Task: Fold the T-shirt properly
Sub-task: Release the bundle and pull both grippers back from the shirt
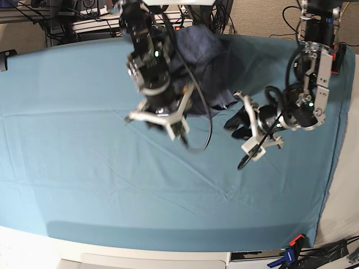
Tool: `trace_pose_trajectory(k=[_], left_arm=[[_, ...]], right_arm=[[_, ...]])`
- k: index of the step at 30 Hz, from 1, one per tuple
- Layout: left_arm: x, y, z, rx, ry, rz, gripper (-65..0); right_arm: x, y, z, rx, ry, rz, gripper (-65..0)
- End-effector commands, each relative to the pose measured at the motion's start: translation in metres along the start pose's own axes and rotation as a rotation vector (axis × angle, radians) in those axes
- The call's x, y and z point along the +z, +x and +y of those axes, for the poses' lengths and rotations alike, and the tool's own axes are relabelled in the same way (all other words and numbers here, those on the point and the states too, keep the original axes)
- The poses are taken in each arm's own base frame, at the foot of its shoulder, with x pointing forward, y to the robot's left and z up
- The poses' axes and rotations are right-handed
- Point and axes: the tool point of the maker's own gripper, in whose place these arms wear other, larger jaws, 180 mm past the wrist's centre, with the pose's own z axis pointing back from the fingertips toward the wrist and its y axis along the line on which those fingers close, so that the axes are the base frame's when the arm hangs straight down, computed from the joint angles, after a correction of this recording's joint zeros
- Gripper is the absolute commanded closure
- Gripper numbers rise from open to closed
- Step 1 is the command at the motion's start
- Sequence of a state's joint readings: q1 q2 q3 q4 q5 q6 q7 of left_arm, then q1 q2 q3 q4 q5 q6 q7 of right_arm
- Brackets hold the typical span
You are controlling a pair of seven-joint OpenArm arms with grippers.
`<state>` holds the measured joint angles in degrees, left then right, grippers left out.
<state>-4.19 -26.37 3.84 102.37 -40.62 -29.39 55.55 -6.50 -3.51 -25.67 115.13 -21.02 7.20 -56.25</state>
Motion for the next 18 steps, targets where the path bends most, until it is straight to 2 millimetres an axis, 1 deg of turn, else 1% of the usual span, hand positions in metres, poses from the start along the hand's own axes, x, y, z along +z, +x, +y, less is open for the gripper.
trace_pose_trajectory(k=[1,2,4,6,9,12,15,18], left_arm=[[0.010,0.004,0.006,-0.016,0.007,-0.011,-18.7],[0.014,-0.005,0.006,-0.010,0.003,0.015,-18.7],[0.021,-0.028,0.006,0.003,-0.003,0.080,-18.7],[0.030,-0.054,0.003,0.010,-0.010,0.156,-18.7],[0.044,-0.089,-0.009,0.008,-0.027,0.258,-18.7],[0.059,-0.117,-0.028,0.001,-0.059,0.336,-18.4],[0.069,-0.138,-0.056,0.008,-0.112,0.382,-18.3],[0.077,-0.155,-0.093,0.036,-0.182,0.407,-17.6]], right_arm=[[0.002,0.020,-0.012,-0.010,-0.042,-0.066,-23.5],[0.001,0.027,-0.019,-0.009,-0.068,-0.081,-23.5],[0.000,0.038,-0.025,-0.007,-0.088,-0.113,-23.5],[-0.002,0.042,-0.029,-0.007,-0.098,-0.125,-23.5],[-0.018,0.028,-0.040,-0.011,-0.121,-0.071,-23.5],[-0.039,0.006,-0.056,-0.045,-0.140,0.008,-23.5],[-0.057,-0.008,-0.067,-0.073,-0.121,0.061,-23.5],[-0.075,-0.018,-0.073,-0.107,-0.076,0.103,-23.5]])
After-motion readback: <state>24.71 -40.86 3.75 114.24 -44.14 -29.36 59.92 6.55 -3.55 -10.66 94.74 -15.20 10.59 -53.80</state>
